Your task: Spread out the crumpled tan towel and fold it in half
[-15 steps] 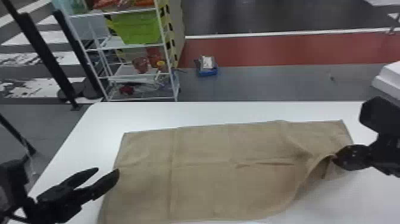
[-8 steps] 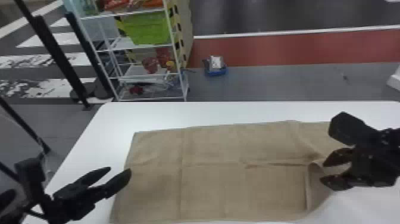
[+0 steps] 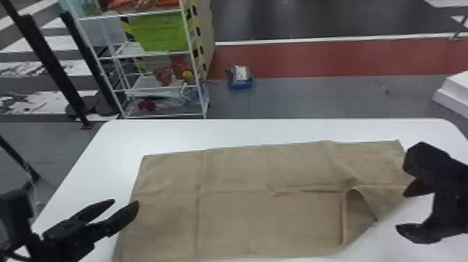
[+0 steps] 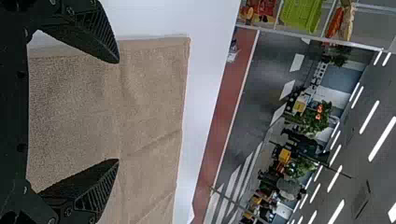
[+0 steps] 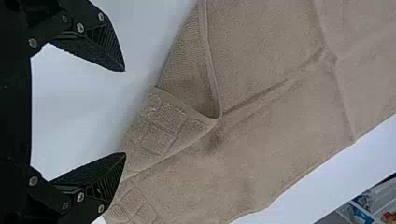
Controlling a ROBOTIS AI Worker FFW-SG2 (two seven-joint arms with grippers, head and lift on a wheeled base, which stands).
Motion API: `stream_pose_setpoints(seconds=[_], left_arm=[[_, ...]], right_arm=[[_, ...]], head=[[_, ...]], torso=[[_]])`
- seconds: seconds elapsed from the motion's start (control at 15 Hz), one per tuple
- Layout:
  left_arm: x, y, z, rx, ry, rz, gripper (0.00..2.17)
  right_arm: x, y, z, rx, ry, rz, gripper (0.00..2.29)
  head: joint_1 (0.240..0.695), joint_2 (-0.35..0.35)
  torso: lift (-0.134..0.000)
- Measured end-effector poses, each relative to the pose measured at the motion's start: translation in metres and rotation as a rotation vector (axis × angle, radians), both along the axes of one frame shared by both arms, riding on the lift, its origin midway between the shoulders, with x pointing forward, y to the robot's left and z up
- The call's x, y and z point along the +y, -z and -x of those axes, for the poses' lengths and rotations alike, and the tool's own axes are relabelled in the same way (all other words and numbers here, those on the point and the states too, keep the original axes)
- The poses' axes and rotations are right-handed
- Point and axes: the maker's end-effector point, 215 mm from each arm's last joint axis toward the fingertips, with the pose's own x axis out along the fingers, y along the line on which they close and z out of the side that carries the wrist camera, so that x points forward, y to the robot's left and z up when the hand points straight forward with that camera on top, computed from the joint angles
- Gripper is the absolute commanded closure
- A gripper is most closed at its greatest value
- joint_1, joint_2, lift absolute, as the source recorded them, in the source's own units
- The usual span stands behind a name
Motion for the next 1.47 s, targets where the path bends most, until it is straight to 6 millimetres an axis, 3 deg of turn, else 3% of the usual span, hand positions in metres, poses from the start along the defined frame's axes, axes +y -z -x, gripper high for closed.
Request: stream_pose_setpoints(seconds=[0.27,0.8,0.93,1.47], left_arm=[[0.004,0.001,0.003,0.002,-0.005,0.000,0.14],[0.008,0.002,0.004,0.003,-0.012,0.004,0.14],[0.009,0.001,0.005,0.002,-0.015,0.003,0.14],[0.013,0.001,0.006,0.002,-0.020,0.004,0.14]], right_arm=[[0.007,0.015,-0.008,0.029,0.004,-0.007,0.47],[0.022,0.022,-0.009,0.037,-0.026,0.001,0.60],[0.024,0.024,-0.009,0.039,-0.032,0.003,0.74],[0.024,0.024,-0.013,0.029,-0.055,0.027,0.79]], head=[[0.695,0.129],[0.695,0.159],[0.695,0.163],[0.695,0.169]], torso=[[-0.124],[-0.124],[-0.124],[-0.124]])
